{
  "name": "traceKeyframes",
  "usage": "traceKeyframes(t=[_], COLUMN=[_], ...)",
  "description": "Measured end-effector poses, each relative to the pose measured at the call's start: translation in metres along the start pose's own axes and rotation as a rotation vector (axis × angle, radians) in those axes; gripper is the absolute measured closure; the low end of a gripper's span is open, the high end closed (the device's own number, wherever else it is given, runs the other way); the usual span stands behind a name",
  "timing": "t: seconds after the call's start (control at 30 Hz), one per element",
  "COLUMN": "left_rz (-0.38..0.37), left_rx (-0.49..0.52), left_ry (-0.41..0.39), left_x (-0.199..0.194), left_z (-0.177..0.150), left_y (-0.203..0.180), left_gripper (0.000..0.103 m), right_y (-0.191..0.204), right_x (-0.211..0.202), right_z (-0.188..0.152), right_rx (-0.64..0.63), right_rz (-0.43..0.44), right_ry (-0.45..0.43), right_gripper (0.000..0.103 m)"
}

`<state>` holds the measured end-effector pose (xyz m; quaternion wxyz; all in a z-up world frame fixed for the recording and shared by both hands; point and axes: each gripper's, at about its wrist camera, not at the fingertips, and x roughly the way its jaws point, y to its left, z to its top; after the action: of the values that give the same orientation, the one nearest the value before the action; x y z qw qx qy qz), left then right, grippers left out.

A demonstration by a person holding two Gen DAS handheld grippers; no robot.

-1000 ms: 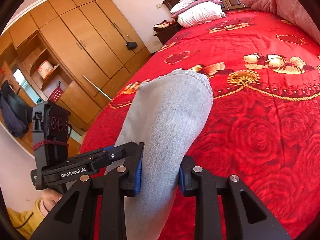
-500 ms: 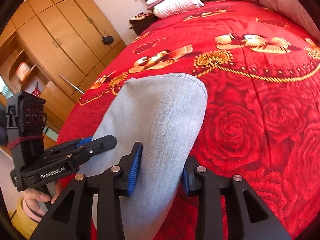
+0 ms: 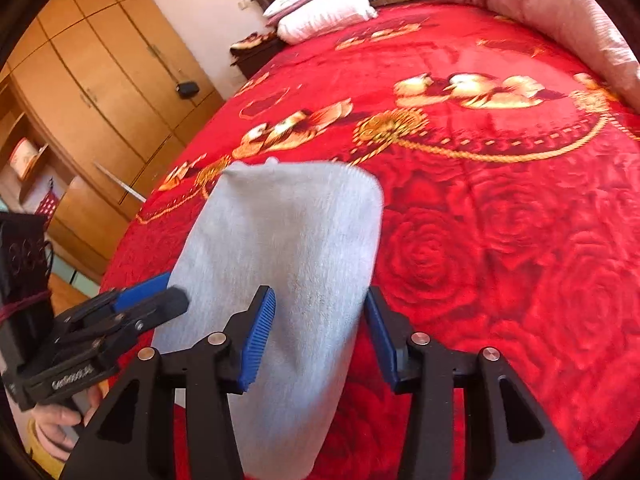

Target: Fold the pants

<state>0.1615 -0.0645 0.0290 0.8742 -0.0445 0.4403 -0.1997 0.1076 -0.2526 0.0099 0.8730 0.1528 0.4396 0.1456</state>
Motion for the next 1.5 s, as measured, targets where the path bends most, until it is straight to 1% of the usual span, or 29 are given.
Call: traceKeyframes(t=[0.13,0.23,0.3,0.33,0.37,0.4,0.43,0.5,0.53,0.67,0.77,0.8,0.97,1.03,1.1,1.23,1.33,1.37,1.43,1.47,1.5], left_rz=[-0.004,-0.005,-0.004,0.000,0.006,0.019,0.036,0.064,0.071,0.104,0.061,0.056,0.071,0.081,0.094,0.068,0.074,0.076,0.079,0.078,0.077], left_rx=[0.023,0.014,0.009,0.015,0.028,0.051,0.075,0.115,0.126,0.117,0.071,0.069,0.102,0.099,0.079,-0.002,-0.029,-0.033,-0.046,-0.053,-0.056], left_ry=[-0.014,-0.016,-0.029,-0.038,-0.052,-0.067,-0.075,-0.072,-0.052,0.001,-0.011,-0.009,-0.012,-0.016,-0.008,0.011,0.015,0.017,0.020,0.021,0.021], left_x=[-0.017,-0.024,-0.030,-0.032,-0.036,-0.040,-0.041,-0.038,-0.033,-0.009,-0.007,-0.007,-0.011,-0.014,-0.016,-0.023,-0.030,-0.033,-0.038,-0.041,-0.043], left_z=[-0.008,-0.015,-0.019,-0.020,-0.023,-0.025,-0.028,-0.031,-0.033,-0.041,-0.045,-0.045,-0.050,-0.054,-0.058,-0.068,-0.077,-0.081,-0.086,-0.089,-0.091], left_y=[-0.012,-0.016,-0.018,-0.020,-0.023,-0.027,-0.031,-0.035,-0.036,-0.024,-0.010,-0.008,-0.012,-0.013,-0.010,0.000,0.004,0.004,0.003,0.003,0.002], left_gripper=[0.062,0.062,0.062,0.063,0.066,0.075,0.079,0.081,0.083,0.085,0.085,0.084,0.083,0.079,0.065,0.057,0.056,0.056,0.050,0.048,0.043], right_y=[-0.001,0.004,0.009,0.013,0.016,0.019,0.022,0.028,0.028,0.026,0.026,0.026,0.031,0.034,0.035,0.036,0.036,0.036,0.037,0.037,0.037], right_x=[-0.028,-0.042,-0.051,-0.052,-0.053,-0.052,-0.049,-0.038,-0.034,-0.024,-0.027,-0.027,-0.031,-0.033,-0.035,-0.038,-0.042,-0.043,-0.047,-0.050,-0.052], right_z=[-0.006,-0.015,-0.026,-0.032,-0.037,-0.042,-0.045,-0.052,-0.056,-0.063,-0.067,-0.069,-0.079,-0.083,-0.086,-0.090,-0.094,-0.095,-0.098,-0.100,-0.101], right_rx=[0.004,-0.011,-0.032,-0.045,-0.054,-0.064,-0.071,-0.087,-0.090,-0.071,-0.070,-0.072,-0.096,-0.109,-0.111,-0.094,-0.076,-0.072,-0.070,-0.071,-0.073], right_rz=[0.003,0.034,0.054,0.062,0.068,0.075,0.081,0.075,0.060,0.058,0.058,0.055,0.030,0.011,0.001,-0.015,-0.031,-0.040,-0.066,-0.077,-0.088], right_ry=[-0.050,-0.056,-0.057,-0.055,-0.050,-0.039,-0.029,0.001,0.008,0.022,0.018,0.020,0.027,0.026,0.023,0.018,0.011,0.004,-0.016,-0.025,-0.033], right_gripper=[0.056,0.056,0.059,0.065,0.068,0.068,0.068,0.068,0.068,0.068,0.068,0.068,0.068,0.068,0.068,0.065,0.059,0.059,0.058,0.056,0.053])
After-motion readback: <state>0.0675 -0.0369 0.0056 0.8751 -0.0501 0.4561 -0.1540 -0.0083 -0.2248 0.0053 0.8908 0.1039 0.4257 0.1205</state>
